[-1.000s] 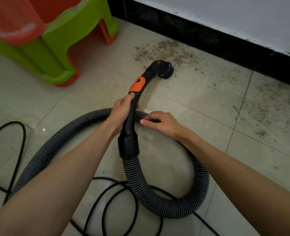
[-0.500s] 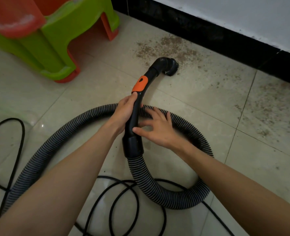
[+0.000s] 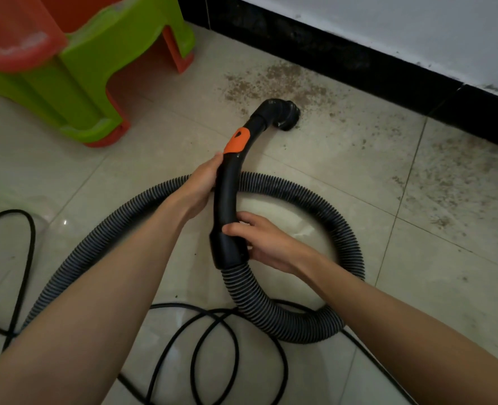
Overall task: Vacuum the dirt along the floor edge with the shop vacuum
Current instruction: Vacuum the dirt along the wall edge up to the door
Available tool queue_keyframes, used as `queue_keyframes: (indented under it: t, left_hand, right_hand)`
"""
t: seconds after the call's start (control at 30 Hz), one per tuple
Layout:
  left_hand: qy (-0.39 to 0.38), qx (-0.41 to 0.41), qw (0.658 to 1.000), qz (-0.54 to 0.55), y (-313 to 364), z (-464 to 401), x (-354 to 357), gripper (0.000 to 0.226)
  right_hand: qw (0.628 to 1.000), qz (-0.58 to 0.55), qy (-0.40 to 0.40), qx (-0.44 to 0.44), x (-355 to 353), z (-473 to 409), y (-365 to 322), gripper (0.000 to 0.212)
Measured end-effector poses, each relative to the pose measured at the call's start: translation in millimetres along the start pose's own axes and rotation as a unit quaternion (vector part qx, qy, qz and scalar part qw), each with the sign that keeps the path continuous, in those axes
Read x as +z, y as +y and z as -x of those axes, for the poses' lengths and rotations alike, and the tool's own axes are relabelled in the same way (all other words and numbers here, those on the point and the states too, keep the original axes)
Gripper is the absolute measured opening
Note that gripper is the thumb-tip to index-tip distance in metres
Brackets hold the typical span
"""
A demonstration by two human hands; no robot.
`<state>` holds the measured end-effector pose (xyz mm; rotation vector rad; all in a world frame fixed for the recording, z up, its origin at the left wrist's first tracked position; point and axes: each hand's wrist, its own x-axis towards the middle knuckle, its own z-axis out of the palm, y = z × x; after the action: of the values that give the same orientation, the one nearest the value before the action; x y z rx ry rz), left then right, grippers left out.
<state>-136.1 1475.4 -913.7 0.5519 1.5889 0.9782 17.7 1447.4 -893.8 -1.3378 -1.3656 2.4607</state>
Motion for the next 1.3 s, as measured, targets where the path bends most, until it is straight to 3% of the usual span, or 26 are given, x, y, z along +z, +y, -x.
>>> queue_keyframes:
  t: [0.1,0.2,0.23,0.3,0.33,0.4,0.5,0.6,0.73,0.9,1.0,1.17,1.23,1.3]
  left_hand:
    - [0.014,0.064,0.99,-0.122,-1,-5,-2,0.029]
    - [-0.017,0.145,0.959,-0.244,-4,-12,-1,0.03]
    - [-0.018,0.162,0.92,-0.356,-6,-14,1,0.034]
    - [0.009,0.156,0.792,-0.591,-10,-17,6,0.05]
    - [0.022,0.152,0.741,-0.653,-12,-16,11,0.056]
    - [0.059,0.171,0.701,-0.69,-14,-13,20,0.054]
    - [0.102,0.18,0.688,-0.696,-8,-10,29,0.04]
    - [0.085,0.154,0.678,-0.714,1,-10,27,0.039]
    - [0.078,0.13,0.669,-0.727,-2,-8,8,0.048]
    - [0.094,0.076,0.672,-0.731,-13,11,-28,0.044]
    - [0.082,0.032,0.679,-0.729,-23,29,-45,0.043]
    - [0.06,-0.049,0.675,-0.733,-35,61,-69,0.043]
    - [0.04,-0.07,0.68,-0.729,-36,70,-75,0.047]
    - [0.025,-0.075,0.676,-0.733,-38,77,-77,0.057]
  right_hand:
    - [0.999,-0.033,0.0,-0.016,-5,13,-9,0.024]
    - [0.997,-0.029,0.036,-0.056,-11,29,-24,0.03]
    - [0.996,-0.011,0.049,-0.079,-14,34,-29,0.026]
    - [0.992,0.022,0.056,-0.114,-21,45,-38,0.017]
    - [0.99,0.035,0.053,-0.126,-24,51,-42,0.017]
    - [0.987,0.051,0.042,-0.143,-29,64,-54,0.015]
    - [0.983,0.07,0.03,-0.17,-37,81,-79,0.012]
    - [0.977,0.077,0.052,-0.192,-48,93,-102,0.02]
    - [0.965,0.116,0.132,-0.192,-69,111,-121,0.011]
    - [0.939,0.173,0.237,-0.177,-88,128,-129,0.022]
    - [0.88,0.268,0.344,-0.186,-89,138,-140,0.029]
    - [0.73,0.401,0.511,-0.212,-86,135,-136,0.027]
    - [0.698,0.407,0.541,-0.232,-84,128,-134,0.03]
    - [0.694,0.404,0.543,-0.246,-79,123,-134,0.034]
